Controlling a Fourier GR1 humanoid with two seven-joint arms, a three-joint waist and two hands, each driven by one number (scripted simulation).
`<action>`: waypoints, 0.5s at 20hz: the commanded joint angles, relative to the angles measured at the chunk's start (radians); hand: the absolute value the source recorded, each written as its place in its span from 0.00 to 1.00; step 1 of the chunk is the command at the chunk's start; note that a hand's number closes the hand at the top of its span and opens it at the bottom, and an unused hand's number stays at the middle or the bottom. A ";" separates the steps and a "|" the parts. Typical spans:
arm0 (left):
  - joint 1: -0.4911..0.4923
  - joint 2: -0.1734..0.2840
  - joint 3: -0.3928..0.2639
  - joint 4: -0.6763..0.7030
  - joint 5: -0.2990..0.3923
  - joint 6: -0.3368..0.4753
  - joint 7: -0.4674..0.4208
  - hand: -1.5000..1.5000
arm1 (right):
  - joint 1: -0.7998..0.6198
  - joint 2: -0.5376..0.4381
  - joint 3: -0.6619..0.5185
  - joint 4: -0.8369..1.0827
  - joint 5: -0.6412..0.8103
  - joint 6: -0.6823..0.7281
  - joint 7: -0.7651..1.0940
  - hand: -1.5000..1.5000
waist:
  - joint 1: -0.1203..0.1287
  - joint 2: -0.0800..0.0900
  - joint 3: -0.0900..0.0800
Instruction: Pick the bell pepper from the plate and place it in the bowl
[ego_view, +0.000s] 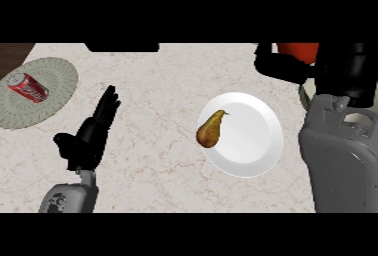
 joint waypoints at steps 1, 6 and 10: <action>0.006 -0.016 -0.021 -0.033 -0.014 0.012 0.039 0.50 | -0.085 -0.074 -0.105 0.043 -0.044 0.065 0.017 1.00 | 0.001 0.000 0.001; -0.062 -0.025 -0.007 -0.007 -0.019 0.035 0.080 0.50 | -0.111 -0.181 -0.144 0.228 0.001 0.073 -0.029 1.00 | 0.002 0.003 0.000; 0.002 -0.004 -0.013 -0.049 -0.009 0.002 0.042 0.50 | -0.049 -0.297 -0.178 0.341 0.019 0.078 -0.143 1.00 | 0.007 0.005 0.001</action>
